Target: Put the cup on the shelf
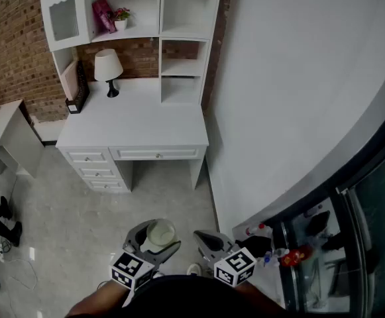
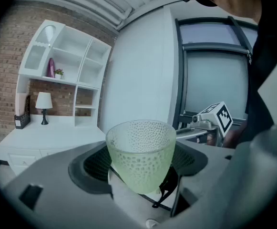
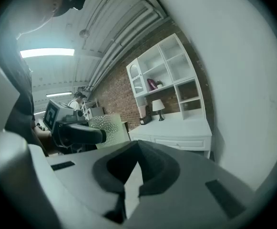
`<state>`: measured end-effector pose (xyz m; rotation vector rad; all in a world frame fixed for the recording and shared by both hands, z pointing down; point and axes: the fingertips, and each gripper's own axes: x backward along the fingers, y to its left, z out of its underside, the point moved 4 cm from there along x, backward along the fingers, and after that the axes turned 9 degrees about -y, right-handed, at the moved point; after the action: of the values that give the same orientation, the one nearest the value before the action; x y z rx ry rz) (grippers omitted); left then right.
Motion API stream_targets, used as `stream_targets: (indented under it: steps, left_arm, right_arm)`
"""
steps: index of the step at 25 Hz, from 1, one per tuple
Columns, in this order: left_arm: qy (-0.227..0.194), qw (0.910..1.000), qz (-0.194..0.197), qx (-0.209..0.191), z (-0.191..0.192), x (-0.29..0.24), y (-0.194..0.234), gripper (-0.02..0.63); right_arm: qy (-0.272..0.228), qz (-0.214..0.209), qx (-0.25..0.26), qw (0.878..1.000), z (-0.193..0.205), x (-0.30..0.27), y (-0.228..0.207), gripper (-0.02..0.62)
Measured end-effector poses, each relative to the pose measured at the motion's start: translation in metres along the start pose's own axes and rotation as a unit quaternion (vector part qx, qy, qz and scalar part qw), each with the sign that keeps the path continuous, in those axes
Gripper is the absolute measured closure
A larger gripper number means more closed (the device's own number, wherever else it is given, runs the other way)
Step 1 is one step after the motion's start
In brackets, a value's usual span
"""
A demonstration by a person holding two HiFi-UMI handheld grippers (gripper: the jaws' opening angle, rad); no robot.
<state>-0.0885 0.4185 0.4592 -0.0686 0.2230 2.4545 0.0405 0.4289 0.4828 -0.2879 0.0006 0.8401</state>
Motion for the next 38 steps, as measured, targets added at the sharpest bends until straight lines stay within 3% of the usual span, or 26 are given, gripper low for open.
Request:
stream_targets:
  steps: [12, 19, 24, 31, 38]
  left_arm:
    - [-0.007, 1.0000, -0.002, 0.004, 0.000, 0.018, -0.003, 0.227]
    - [-0.012, 0.9991, -0.008, 0.040, 0.006, 0.031, 0.003, 0.228]
    - [-0.015, 0.9994, -0.014, 0.028, 0.007, 0.050, 0.007, 0.227]
    - [-0.012, 0.9996, -0.017, 0.019, 0.018, 0.080, 0.011, 0.227]
    - [-0.003, 0.9992, -0.029, 0.028, 0.028, 0.100, 0.019, 0.227]
  right_arm:
    - [0.000, -0.002, -0.011, 1.000, 0.004, 0.003, 0.017, 0.592]
    - [0.030, -0.018, 0.006, 0.999, 0.017, -0.003, 0.039, 0.591]
    - [0.039, -0.032, 0.014, 0.999, 0.023, -0.010, 0.060, 0.591]
    - [0.030, -0.015, -0.003, 0.999, 0.031, -0.018, 0.074, 0.591]
    - [0.037, -0.026, -0.002, 0.999, 0.036, -0.029, 0.088, 0.591]
